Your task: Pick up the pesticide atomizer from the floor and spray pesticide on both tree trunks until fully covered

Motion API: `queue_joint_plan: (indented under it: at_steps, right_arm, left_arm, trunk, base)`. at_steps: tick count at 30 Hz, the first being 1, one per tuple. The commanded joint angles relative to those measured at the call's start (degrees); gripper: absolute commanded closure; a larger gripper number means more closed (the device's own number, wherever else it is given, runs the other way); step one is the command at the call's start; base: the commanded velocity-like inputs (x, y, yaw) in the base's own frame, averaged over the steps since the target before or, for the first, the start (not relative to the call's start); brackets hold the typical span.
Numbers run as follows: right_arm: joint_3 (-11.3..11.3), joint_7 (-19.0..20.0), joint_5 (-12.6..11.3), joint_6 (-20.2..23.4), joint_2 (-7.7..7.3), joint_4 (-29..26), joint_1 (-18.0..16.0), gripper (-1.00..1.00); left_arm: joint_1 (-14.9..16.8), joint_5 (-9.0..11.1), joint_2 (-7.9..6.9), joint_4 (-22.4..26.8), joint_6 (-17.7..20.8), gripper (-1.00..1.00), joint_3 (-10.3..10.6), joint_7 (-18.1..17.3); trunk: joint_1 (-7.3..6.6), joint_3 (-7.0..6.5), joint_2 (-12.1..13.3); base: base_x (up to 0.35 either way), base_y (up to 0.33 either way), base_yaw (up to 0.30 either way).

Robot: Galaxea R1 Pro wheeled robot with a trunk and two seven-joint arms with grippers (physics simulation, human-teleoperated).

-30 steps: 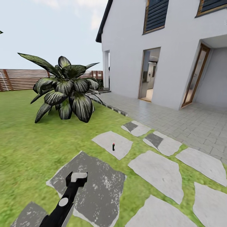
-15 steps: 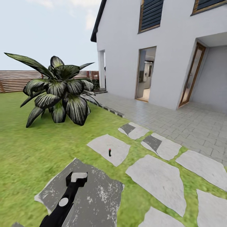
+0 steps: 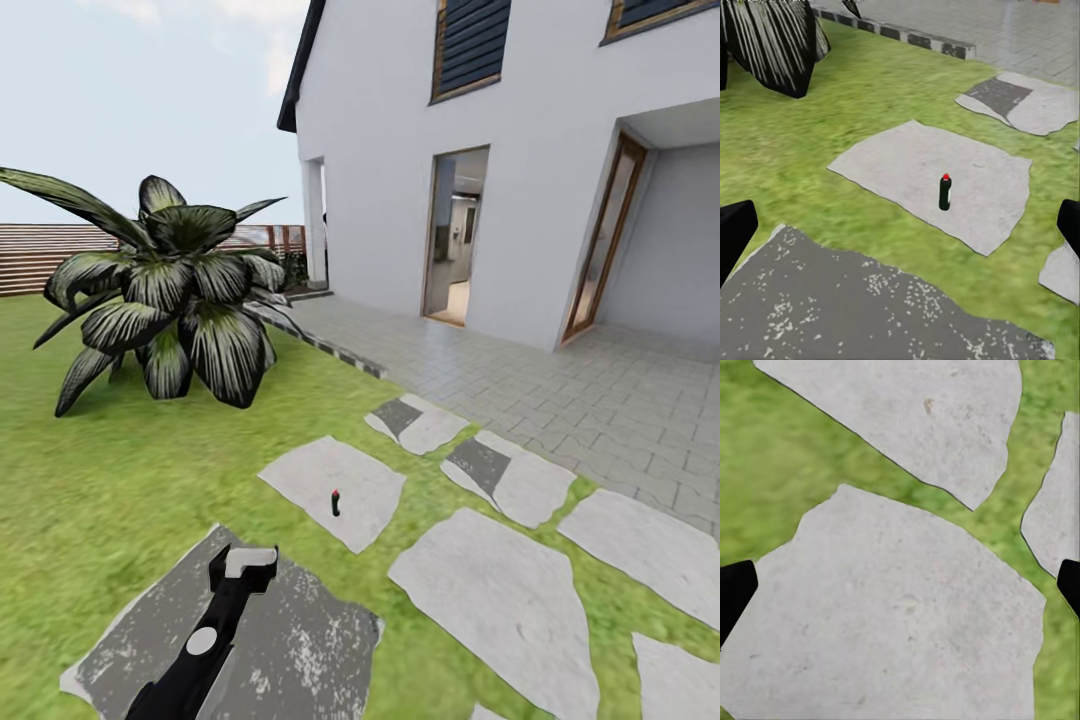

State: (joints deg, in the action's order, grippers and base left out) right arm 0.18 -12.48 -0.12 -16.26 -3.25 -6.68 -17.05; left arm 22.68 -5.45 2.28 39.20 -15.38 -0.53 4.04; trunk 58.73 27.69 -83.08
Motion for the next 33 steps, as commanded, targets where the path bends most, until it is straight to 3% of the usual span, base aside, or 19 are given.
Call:
queue_joint_plan:
  at_steps: [1,24,33]
  right_arm:
    - [0.0,0.0,-0.03,0.0,0.0,0.0,0.0,-1.0]
    - [0.0,0.0,-0.02,0.0,0.0,0.0,0.0,-1.0]
    - [0.0,0.0,-0.02,0.0,0.0,0.0,0.0,-1.0]
  left_arm:
    - [0.0,0.0,0.0,0.0,0.0,-1.0,0.0,0.0]
    - [0.0,0.0,0.0,0.0,0.02,-1.0,-0.01,0.0]
    - [0.0,0.0,0.0,-0.04,0.03,-1.0,0.0,0.0]
  trunk:
    - [0.0,0.0,0.0]
    - [0.0,-0.02,0.0]
    - [0.0,-0.29,0.0]
  base:
    - [0.35,-0.104,-0.001]
    - [0.35,-0.107,-0.003]
    - [0.35,-0.107,-0.136]
